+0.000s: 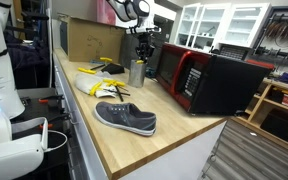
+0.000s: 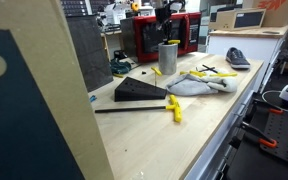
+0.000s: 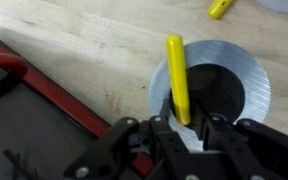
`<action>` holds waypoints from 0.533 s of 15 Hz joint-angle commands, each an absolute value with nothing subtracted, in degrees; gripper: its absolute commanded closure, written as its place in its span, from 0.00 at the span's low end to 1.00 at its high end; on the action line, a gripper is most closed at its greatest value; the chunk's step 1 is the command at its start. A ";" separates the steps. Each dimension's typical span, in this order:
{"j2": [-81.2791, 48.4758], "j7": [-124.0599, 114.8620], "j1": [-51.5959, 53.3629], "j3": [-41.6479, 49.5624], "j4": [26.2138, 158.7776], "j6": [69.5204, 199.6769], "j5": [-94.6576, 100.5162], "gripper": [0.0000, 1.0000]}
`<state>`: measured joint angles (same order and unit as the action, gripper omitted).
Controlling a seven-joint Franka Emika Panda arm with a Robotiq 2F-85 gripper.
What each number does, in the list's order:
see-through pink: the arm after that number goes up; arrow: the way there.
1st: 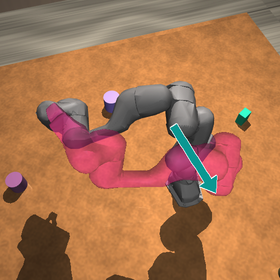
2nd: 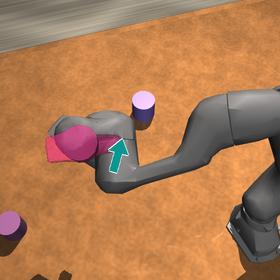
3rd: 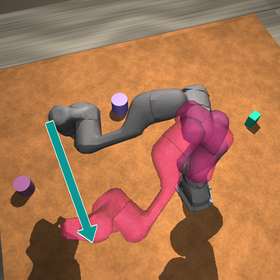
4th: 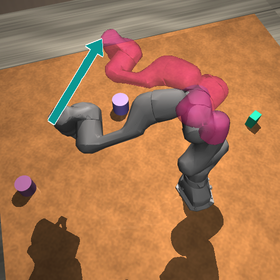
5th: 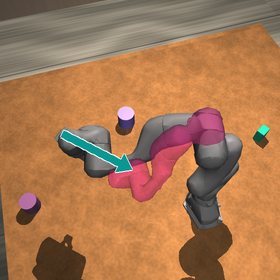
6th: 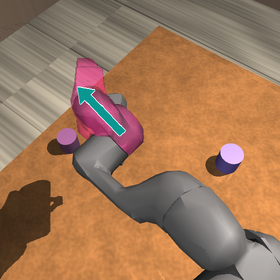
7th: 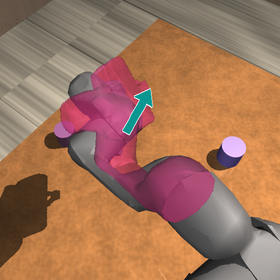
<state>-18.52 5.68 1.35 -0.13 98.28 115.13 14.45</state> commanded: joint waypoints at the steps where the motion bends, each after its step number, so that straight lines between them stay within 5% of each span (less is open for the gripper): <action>1: -18.42 8.10 0.96 0.21 98.48 112.44 15.02 0.99; 8: -16.80 7.91 1.20 0.19 98.10 110.42 14.95 0.96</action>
<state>-18.27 6.89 1.33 -0.13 98.11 114.19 14.52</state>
